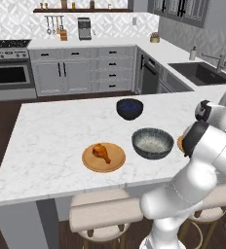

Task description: Pick the chicken drumstick and bell pepper from their plates and place them in the bowl. Then put the bowl in the fridge.

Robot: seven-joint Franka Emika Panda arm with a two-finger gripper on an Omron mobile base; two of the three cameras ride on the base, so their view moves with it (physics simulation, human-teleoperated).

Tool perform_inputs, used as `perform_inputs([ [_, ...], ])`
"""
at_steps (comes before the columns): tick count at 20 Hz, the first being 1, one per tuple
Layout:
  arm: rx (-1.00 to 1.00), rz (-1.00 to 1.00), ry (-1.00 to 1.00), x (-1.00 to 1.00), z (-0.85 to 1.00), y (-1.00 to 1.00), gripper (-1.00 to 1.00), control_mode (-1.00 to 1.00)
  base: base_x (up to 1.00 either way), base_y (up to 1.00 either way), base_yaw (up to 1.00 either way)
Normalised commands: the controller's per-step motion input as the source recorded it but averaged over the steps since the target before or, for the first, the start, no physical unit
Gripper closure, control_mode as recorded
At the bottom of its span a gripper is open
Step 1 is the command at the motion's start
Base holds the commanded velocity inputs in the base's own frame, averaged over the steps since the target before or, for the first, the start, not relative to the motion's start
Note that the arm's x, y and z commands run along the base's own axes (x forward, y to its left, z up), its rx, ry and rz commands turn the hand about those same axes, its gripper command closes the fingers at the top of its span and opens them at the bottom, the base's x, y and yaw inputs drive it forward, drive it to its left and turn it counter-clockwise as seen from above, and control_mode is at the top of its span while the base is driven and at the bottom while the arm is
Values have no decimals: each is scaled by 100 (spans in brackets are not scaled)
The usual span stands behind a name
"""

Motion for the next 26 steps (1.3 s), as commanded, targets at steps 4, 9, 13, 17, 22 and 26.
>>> perform_inputs([
  [4, 6, 0, 8, 64, -33, -64, -100, -100, 0, 0, 0],
  [9, 7, 0, 2, 39, -33, -11, -100, -100, 0, 0, 0],
  [13, 5, 0, 0, 25, -31, -4, -100, -100, 0, 0, 0],
  [17, 1, 0, 0, 31, -32, 0, -100, -100, 0, 0, 0],
  [22, 0, 0, 0, 4, -31, 14, -100, -100, 0, 0, 0],
  [26, 0, 0, 0, 13, -35, 16, -100, -100, 0, 0, 0],
])
